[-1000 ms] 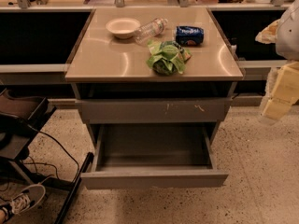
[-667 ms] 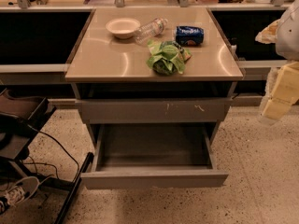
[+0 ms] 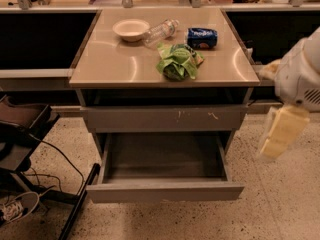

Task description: Close middle drawer

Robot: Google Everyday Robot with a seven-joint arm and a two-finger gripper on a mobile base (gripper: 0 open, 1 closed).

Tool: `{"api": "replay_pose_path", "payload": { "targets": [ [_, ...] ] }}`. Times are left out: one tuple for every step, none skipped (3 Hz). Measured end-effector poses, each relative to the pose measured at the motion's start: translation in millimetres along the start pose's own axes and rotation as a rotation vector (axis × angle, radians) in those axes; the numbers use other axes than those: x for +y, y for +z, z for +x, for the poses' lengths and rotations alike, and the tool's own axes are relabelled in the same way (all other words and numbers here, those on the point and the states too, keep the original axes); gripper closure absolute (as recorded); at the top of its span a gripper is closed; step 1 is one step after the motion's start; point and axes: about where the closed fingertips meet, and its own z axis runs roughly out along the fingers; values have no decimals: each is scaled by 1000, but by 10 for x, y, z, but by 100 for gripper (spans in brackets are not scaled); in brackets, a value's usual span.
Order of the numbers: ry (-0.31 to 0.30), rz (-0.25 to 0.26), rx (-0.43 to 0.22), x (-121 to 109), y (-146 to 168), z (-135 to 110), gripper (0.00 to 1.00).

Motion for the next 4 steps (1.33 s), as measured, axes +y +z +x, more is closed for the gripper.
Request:
{"api": "replay_pose_path", "payload": {
  "targets": [
    [33,-60,6,383,710,185,0],
    [33,-59,6,382,709,183,0],
    [38,-59,-12,474,928,139,0],
    [68,-136,-62,857,1671,-5,0]
  ]
}}
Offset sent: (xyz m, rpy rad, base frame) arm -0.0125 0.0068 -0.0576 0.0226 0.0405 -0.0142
